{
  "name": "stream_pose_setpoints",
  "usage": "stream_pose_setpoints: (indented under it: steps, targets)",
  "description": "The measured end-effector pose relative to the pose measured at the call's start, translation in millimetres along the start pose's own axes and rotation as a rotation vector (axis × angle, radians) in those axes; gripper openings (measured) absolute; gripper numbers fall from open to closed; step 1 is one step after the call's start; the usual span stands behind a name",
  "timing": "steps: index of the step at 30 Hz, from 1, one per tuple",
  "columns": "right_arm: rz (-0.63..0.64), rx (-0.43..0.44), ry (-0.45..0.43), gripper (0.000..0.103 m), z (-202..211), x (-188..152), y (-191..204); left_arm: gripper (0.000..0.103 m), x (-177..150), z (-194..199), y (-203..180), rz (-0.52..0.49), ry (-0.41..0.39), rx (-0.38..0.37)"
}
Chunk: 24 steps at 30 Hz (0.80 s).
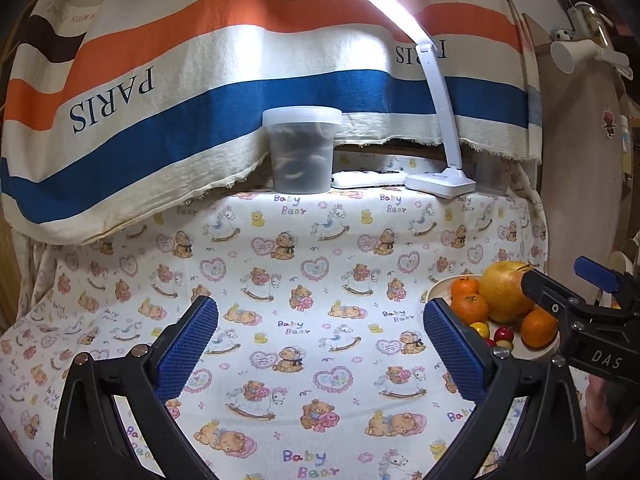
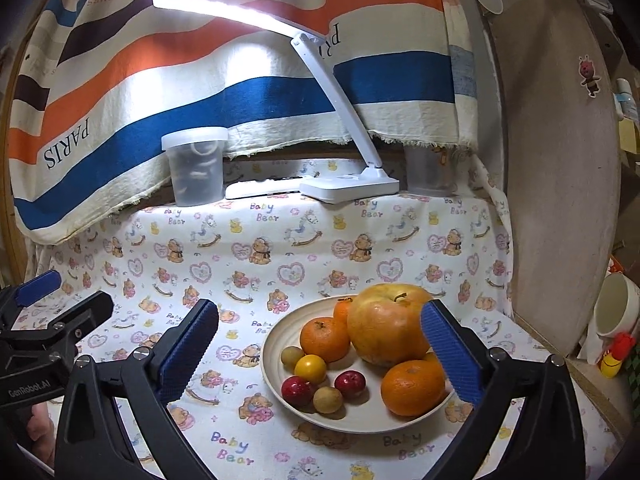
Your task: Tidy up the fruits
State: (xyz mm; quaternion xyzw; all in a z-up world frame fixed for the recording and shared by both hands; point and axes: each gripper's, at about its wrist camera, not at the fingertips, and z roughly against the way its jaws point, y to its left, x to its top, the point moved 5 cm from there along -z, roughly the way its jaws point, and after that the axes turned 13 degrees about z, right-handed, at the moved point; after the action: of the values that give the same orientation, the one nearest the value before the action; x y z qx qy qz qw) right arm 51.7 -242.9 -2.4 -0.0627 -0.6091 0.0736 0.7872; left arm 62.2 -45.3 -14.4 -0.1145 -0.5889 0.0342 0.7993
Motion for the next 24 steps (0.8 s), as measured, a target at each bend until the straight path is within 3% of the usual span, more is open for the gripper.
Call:
stream_pose_setpoints:
  steps: [24]
  targets:
    - [0.025, 0.002, 0.011, 0.102, -1.2, 0.2, 4.9, 0.102, 1.8, 0.4, 0.7, -0.02, 0.005, 0.007]
